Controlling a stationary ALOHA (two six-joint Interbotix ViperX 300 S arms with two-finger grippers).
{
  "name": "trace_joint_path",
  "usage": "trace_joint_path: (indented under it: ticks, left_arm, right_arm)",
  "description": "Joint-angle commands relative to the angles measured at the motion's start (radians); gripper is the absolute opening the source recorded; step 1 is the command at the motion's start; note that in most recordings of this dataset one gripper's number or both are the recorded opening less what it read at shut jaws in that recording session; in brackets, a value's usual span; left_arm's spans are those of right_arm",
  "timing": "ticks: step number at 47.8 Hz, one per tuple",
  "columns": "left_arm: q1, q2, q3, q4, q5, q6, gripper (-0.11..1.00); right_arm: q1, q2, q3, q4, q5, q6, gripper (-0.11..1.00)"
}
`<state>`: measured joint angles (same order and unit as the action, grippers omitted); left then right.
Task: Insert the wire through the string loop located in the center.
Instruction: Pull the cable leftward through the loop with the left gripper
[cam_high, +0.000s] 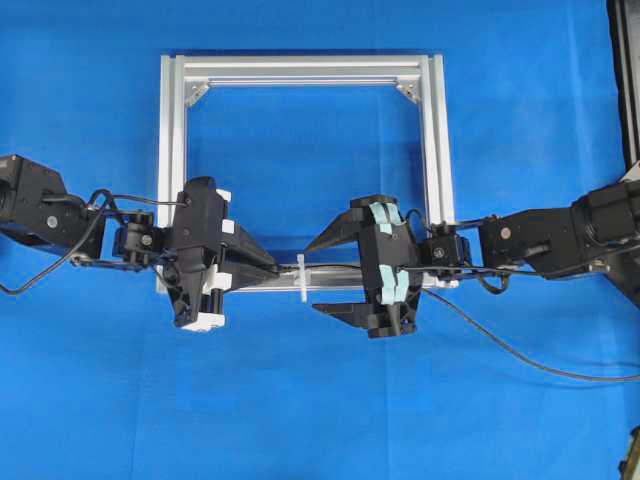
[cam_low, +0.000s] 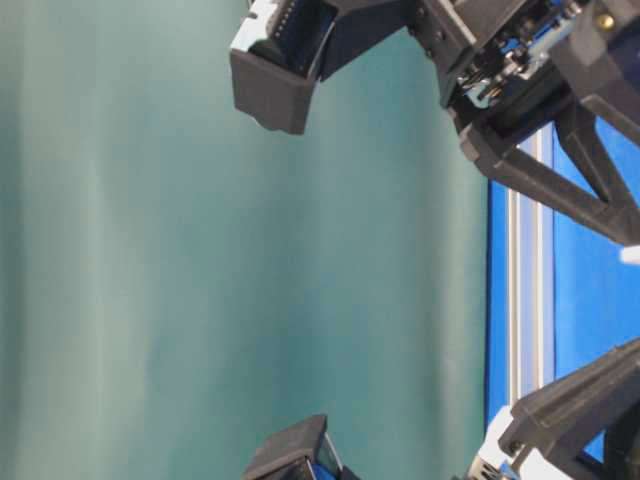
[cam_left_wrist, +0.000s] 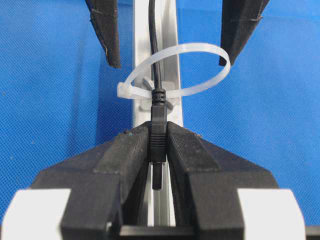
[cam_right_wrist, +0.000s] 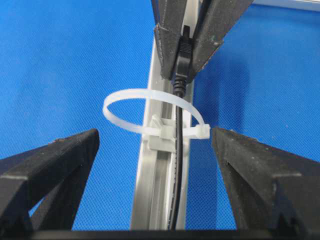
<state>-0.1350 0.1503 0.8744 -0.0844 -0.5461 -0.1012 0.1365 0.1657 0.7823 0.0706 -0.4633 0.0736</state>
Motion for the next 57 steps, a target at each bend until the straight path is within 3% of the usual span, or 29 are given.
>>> trace_joint_path:
  ticks: [1, 20, 47, 57]
  left_arm:
    - [0.000, -0.017, -0.012, 0.000, -0.005, 0.003, 0.08]
    - [-0.009, -0.083, 0.067, 0.000, -0.005, 0.002, 0.08]
    - [-0.028, -0.270, 0.288, 0.000, -0.003, -0.014, 0.08]
    - [-0.028, -0.351, 0.371, 0.000, -0.002, -0.067, 0.08]
  right_arm:
    - [0.003, -0.014, -0.009, 0.002, -0.006, 0.000, 0.90]
    - [0.006, -0.014, -0.011, 0.002, -0.005, 0.000, 0.90]
    - [0.008, -0.014, -0.014, 0.000, -0.005, 0.000, 0.90]
    - [0.009, -0.014, -0.014, 0.000, -0.003, 0.000, 0.90]
